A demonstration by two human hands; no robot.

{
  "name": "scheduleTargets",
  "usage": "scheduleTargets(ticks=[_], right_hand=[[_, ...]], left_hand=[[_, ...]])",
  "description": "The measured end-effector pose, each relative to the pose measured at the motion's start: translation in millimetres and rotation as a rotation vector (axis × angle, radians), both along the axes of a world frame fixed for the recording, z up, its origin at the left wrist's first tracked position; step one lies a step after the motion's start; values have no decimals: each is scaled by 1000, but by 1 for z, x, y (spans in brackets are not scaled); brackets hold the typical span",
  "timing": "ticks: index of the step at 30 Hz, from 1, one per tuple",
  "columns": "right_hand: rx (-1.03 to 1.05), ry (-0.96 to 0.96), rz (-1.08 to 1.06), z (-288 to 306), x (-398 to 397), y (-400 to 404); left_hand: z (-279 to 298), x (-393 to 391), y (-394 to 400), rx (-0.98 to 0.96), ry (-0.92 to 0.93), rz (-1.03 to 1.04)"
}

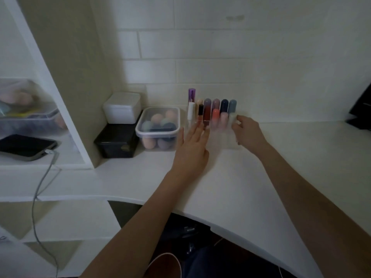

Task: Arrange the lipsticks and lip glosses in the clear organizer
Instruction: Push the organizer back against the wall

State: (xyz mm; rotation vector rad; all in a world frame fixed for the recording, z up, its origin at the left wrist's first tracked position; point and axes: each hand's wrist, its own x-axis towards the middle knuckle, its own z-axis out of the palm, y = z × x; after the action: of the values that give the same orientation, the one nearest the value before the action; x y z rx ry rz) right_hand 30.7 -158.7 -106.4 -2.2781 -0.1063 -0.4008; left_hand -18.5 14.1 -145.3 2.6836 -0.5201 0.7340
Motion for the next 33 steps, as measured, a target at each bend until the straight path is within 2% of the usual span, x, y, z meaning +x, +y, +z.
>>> scheduleTargets(ticks=[3, 6, 9, 16, 27, 30, 33], right_hand=[[-7, 7, 17, -10, 23, 6], [34, -9, 29, -18, 41, 15], [60, -46, 43, -21, 54, 19], [89, -32, 54, -27, 70, 16], [207, -124, 19, -29, 62, 17], [117, -338, -109, -20, 62, 17], [-81, -520, 52, -1, 67, 28]], left_hand=[[-2, 20, -2, 41, 74, 9], [-3, 36, -1, -24, 179, -23], [-3, 44, -1, -70, 142, -76], [1, 44, -6, -47, 88, -89], [-2, 48, -4, -41, 129, -106], [-5, 50, -4, -39, 96, -96], [-5, 53, -3, -108, 87, -111]])
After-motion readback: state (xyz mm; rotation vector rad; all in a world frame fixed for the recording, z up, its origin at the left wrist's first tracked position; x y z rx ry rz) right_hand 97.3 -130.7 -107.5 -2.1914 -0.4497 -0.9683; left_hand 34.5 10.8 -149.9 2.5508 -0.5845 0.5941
